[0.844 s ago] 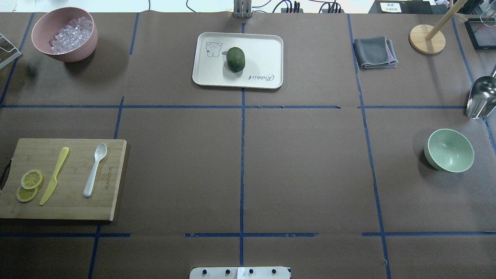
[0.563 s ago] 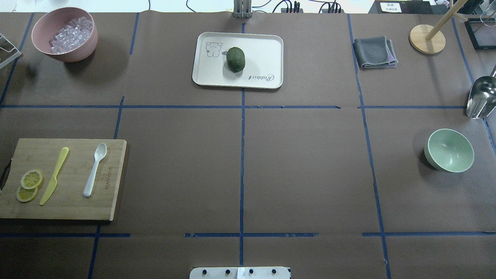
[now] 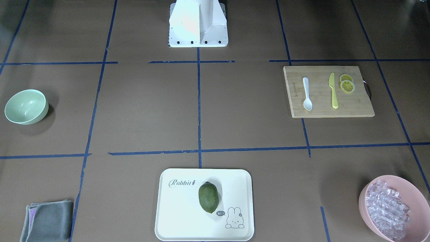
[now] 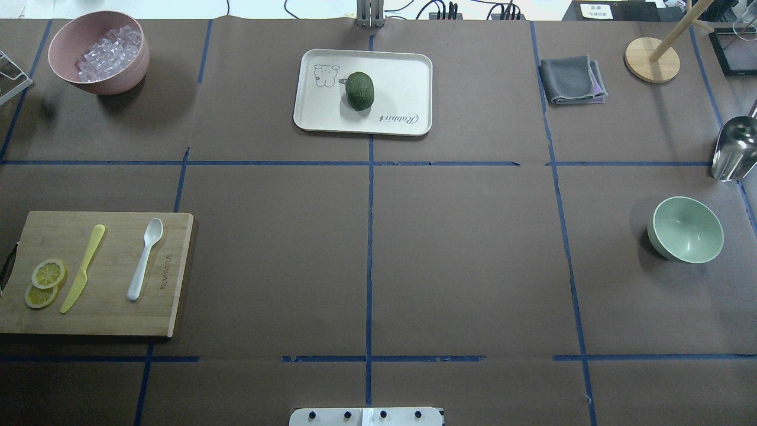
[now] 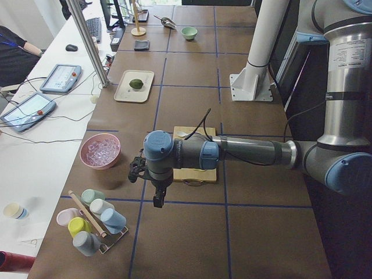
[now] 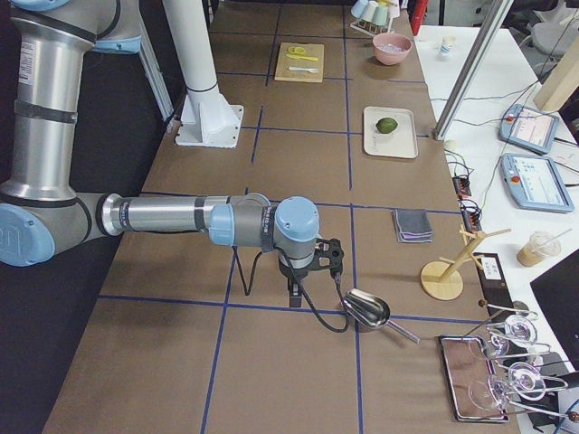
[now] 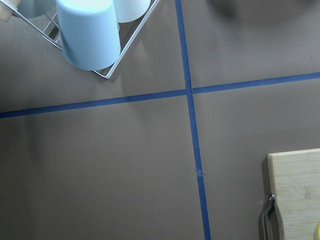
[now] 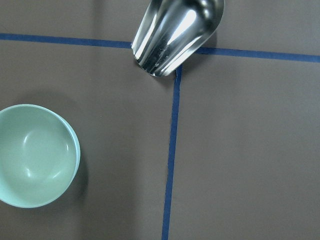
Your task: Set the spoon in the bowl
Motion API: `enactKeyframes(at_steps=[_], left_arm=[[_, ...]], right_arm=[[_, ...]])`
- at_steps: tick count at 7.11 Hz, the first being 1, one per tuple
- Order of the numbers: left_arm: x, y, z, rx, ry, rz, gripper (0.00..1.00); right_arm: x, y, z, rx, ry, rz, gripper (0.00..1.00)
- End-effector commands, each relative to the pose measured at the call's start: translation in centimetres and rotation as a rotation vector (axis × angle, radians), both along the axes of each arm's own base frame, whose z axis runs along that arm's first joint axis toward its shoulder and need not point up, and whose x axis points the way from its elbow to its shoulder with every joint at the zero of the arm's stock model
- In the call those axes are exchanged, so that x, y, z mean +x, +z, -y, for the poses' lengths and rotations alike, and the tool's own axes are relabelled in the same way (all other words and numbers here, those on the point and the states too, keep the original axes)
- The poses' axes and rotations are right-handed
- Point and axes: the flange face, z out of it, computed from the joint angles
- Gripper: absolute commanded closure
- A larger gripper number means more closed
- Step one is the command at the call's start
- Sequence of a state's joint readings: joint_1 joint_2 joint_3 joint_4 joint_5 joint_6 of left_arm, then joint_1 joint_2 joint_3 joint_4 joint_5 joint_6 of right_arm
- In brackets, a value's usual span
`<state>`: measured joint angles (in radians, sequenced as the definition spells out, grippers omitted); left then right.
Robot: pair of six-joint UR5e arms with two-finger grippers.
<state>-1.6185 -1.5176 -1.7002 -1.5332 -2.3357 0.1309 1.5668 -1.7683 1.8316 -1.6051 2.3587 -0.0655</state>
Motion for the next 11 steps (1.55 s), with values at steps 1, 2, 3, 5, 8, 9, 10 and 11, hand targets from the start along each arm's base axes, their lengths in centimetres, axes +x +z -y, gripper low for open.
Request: enactKeyframes(at_steps=[1,2,3,5,8,9,10,11], left_arm=[[0.1,-0.1,0.1,0.003,0.0,0.0,0.0],[0.1,-0.1,0.1,0.003,0.0,0.0,0.0],[0.1,0.1,0.0,-0.001,0.001,-0.001,0.0],[0.1,0.0,0.1,0.004,0.002,0.0,0.0],[0.1,-0.9,0.4,0.022,0.002,0.001,0.0],[0.1,-0.7,0.5,0.017,0.004,0.0,0.0],[0.1,-1.2,0.6,0.027,0.005,0.001,0.0],[0.1,-0.9,0.6,0.023,0.005,0.001,0.0]], right_arm=[[-1.7,0.2,0.8,0.056,-0.039,0.008,0.0],[-2.6,-0.5,2.8,0.06,-0.042,0.011,0.0],[-4.7,-1.8,3.8,0.062,-0.033,0.036,0.0],[-9.9,-3.3,4.7,0.062,0.023,0.077,0.0],[-14.4,-1.0,5.2,0.049,-0.011,0.091,0.01],[-15.0,0.7,5.1,0.02,-0.023,0.082,0.01],[-15.8,1.2,4.9,0.015,-0.041,0.074,0.01],[-16.8,1.7,4.7,0.011,-0.062,0.064,0.01]])
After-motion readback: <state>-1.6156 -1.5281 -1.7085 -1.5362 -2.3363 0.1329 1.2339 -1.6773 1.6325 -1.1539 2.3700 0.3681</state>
